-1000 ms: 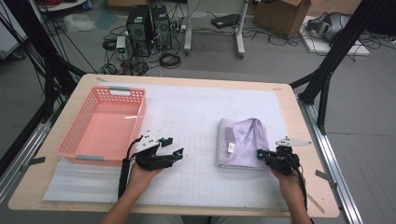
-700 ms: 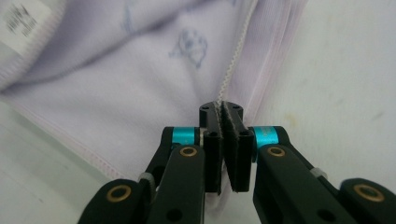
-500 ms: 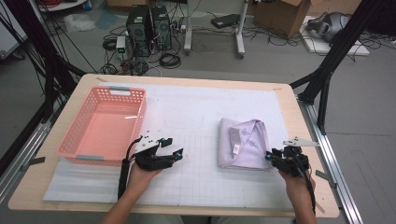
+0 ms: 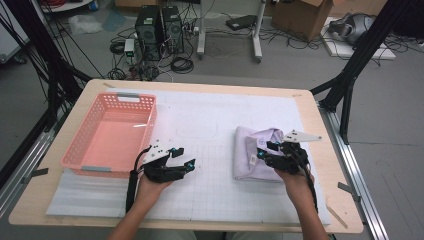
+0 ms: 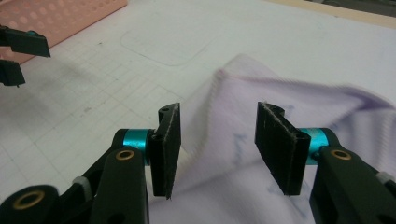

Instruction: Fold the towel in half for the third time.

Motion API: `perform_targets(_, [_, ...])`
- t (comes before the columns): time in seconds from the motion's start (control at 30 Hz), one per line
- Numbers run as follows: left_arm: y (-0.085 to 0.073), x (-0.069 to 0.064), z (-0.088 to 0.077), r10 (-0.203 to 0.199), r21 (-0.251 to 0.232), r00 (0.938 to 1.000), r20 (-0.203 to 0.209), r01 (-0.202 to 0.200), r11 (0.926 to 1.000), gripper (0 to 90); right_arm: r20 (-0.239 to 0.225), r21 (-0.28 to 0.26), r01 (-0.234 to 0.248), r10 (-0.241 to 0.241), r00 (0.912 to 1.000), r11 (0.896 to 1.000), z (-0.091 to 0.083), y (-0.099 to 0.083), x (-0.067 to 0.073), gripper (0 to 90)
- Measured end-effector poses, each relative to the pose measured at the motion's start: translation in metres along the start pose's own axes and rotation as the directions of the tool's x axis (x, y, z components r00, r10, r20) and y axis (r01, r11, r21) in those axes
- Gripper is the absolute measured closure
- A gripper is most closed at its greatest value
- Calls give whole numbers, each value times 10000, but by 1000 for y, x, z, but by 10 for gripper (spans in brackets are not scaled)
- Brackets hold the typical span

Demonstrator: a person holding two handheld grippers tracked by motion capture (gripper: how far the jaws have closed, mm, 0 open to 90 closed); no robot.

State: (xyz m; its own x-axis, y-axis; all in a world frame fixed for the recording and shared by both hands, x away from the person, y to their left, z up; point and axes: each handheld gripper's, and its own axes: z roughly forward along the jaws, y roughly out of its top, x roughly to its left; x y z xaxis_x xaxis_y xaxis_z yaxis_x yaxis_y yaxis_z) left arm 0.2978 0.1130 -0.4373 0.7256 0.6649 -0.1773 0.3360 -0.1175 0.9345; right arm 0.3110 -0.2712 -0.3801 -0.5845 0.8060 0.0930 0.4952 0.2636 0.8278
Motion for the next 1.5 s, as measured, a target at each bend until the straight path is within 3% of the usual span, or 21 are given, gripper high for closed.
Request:
perform_targets(0.07, [0,0,0,-5,13,10000,6,5,10000,368,-108,108,38,-36,9999,9999,12,4,1,523])
perform_targets(0.17, [0,0,0,-22,15,10000,9,22,10000,368,-240,288,94,-87,9997,9995,21,2,-2,834])
perform_targets(0.2, [0,0,0,-15,11,10000,20,15,10000,368,-164,217,31,-27,9999,9998,19,-1,-3,867])
perform_targets(0.43, [-1,0,2,-20,53,10000,38,20,10000,369,1148,278,-185,152,9933,9994,-26,-33,-15,869])
perform_targets(0.57, [0,0,1,-15,14,10000,12,15,10000,369,1490,575,-408,318,9883,9975,-43,-52,-19,860])
perform_targets(0.7, [0,0,1,-6,30,10000,-7,6,10000,369,1558,947,-812,658,9856,9922,-49,-69,-14,696])
perform_targets(0.83, [0,0,0,12,14,10000,-32,-12,10000,370,1778,311,-738,671,9818,9968,-56,-63,-13,588])
perform_targets(0.87, [0,0,0,6,-4,10000,-23,-6,10000,370,1969,159,-821,774,9774,9965,-56,-59,-14,553])
perform_targets(0.97, [0,1,0,-10,-12,10000,-40,10,10000,369,2095,-68,-996,988,9728,9950,-54,-51,-21,524])
perform_targets(1.07, [0,1,0,-5,-23,10000,-59,5,10000,369,1974,-299,-1044,1082,9743,9941,-51,-45,-26,591])
perform_targets(1.17, [0,1,1,47,9,10000,-41,-47,10000,370,2060,466,-1053,936,9741,9933,-33,-46,-33,657])
perform_targets(1.27, [0,1,-1,22,-35,10000,-80,-22,10000,370,2028,927,-1441,1230,9715,9852,-15,-54,-45,762])
perform_targets(1.33, [0,1,-1,6,-53,10000,-85,-6,10000,369,1771,1263,-1449,1214,9767,9814,-10,-58,-47,849])
perform_targets(1.4, [0,2,0,34,-20,10000,-88,-35,10000,369,1920,1303,-1289,1026,9760,9831,-14,-60,-48,864])
perform_targets(1.5, [0,1,0,46,-20,9999,-94,-47,10000,369,2333,1350,-1593,1248,9644,9780,-27,-63,-47,861])
